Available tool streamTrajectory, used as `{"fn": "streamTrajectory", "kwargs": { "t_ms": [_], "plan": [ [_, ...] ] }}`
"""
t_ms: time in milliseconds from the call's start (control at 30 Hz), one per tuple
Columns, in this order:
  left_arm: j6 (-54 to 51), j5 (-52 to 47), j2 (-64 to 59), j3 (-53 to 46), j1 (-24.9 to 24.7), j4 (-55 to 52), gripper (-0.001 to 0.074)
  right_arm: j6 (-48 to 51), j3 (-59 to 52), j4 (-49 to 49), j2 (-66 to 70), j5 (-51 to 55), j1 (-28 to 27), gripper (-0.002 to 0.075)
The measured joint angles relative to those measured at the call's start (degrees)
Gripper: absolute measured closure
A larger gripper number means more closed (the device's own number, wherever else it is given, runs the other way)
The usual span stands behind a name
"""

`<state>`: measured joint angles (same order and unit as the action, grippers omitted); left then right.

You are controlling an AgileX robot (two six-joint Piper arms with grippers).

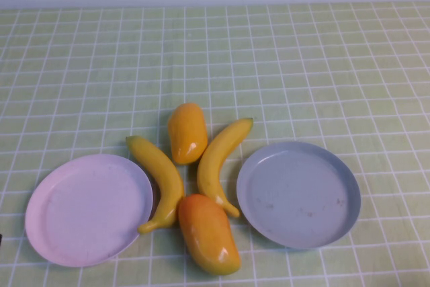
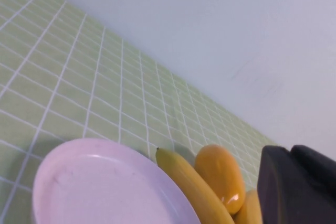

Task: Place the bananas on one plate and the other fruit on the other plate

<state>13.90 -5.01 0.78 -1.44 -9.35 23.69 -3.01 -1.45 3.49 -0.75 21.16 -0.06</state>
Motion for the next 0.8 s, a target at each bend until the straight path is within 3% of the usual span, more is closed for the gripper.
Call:
{"fn": "streamTrajectory", "kwargs": {
  "t_ms": [200, 533, 800],
  "plan": [
    [-0.40, -8.66, -2.84, 6.72, 0.00, -0.51, 0.0738, 0.00, 0.00, 0.00, 0.00, 0.00, 0.00, 0.0743],
    [-10.12, -41.74, -30.59, 34.71, 0.00, -4.82, 0.0738, 0.00, 0.00, 0.00, 0.00, 0.00, 0.00, 0.0743],
    [-18.62, -46.41, -49.54, 44.71, 0.00, -4.94, 0.0738, 0.00, 0.00, 0.00, 0.00, 0.00, 0.00, 0.0743]
  ]
}}
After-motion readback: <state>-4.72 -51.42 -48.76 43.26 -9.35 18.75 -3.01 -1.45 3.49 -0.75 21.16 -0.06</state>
